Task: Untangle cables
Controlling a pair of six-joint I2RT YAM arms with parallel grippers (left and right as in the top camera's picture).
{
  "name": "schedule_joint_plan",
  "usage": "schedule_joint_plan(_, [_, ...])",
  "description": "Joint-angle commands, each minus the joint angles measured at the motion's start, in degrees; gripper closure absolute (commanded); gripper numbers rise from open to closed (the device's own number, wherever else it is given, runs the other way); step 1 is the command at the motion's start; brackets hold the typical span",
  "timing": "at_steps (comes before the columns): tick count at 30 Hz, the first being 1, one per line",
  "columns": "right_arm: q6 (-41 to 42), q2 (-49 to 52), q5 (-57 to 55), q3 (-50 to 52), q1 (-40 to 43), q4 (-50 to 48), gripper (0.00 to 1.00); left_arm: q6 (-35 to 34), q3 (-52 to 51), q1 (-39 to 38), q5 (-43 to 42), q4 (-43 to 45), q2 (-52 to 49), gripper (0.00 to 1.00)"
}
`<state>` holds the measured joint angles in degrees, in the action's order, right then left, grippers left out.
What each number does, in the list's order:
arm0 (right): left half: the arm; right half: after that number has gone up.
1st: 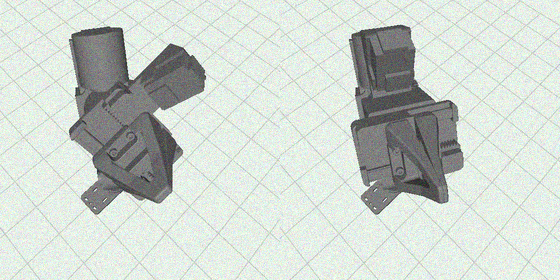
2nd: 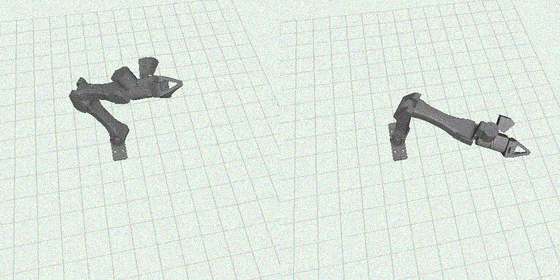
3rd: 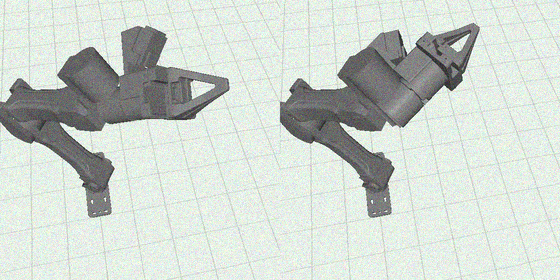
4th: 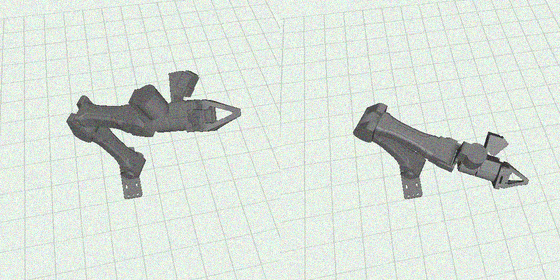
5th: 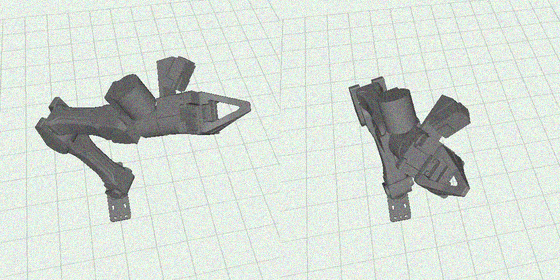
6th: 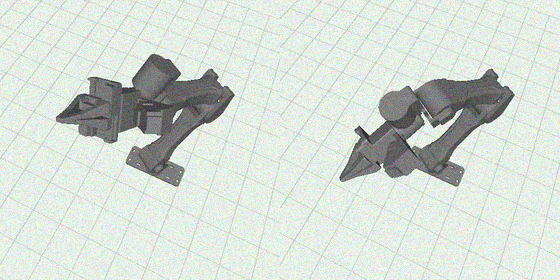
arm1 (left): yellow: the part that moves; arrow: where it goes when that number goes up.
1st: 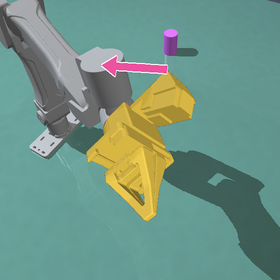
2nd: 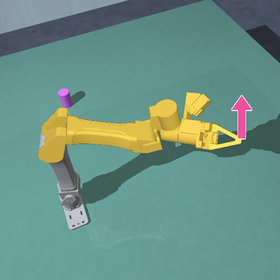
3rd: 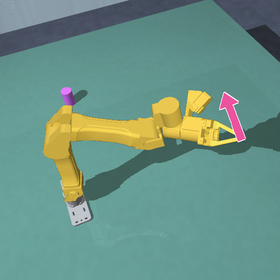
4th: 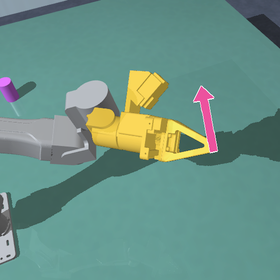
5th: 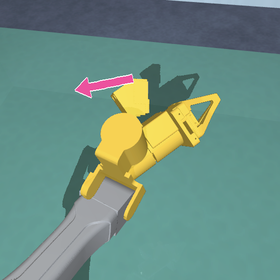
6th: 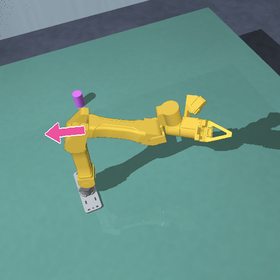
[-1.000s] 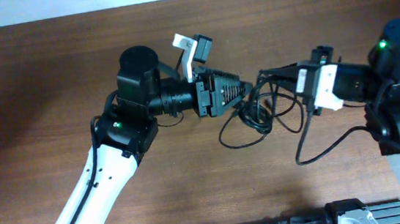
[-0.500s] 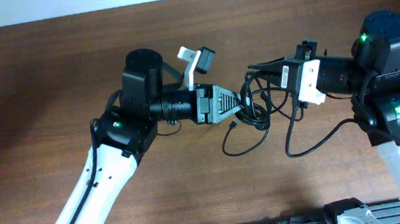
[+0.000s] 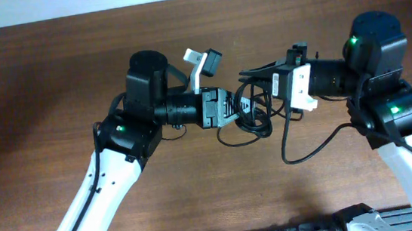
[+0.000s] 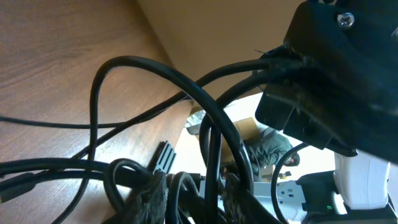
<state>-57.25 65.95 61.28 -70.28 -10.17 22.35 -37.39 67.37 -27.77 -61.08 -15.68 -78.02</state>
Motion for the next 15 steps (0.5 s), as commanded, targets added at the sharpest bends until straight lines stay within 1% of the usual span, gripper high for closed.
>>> schedule_joint_plan(1, [0.5,0.2,-0.5,-0.7,-0.8,-0.7,0.96,1.2,0.2,0.0,-0.7,0.0,-0.1,0.73])
schedule_joint_plan(4, [0.5,0.2,-0.5,-0.7,-0.8,-0.7,0.96,1.2,0.2,0.0,-0.6,0.5,-0.1,0.77])
schedule_joint_plan(6, [0.5,0.2,-0.6,-0.7,-0.8,-0.7,0.96,1.2,0.2,0.1,-0.6,1.2,-0.1,0.83])
schedule_joint_plan(7, [0.5,0.2,-1.0,-0.7,-0.8,-0.7,0.96,1.2,0.2,0.1,-0.4,1.7,-0.1,0.92])
schedule_joint_plan(8, [0.7,0.2,-1.7,-0.7,-0.8,-0.7,0.96,1.2,0.2,0.1,0.3,1.9,-0.1,0.99])
schedule_joint_plan(10, [0.7,0.2,-4.3,-0.7,-0.8,-0.5,0.96,1.3,0.2,0.2,2.3,1.9,-0.1,1.00])
schedule_joint_plan(13, [3.0,0.2,-7.7,-0.7,-0.8,-0.5,0.96,4.9,0.2,1.5,2.4,1.9,-0.1,1.00])
schedule_joint_plan(15, [4.7,0.2,-9.7,-0.7,-0.6,-0.5,0.96,5.6,0.2,2.5,2.4,1.9,-0.1,1.00])
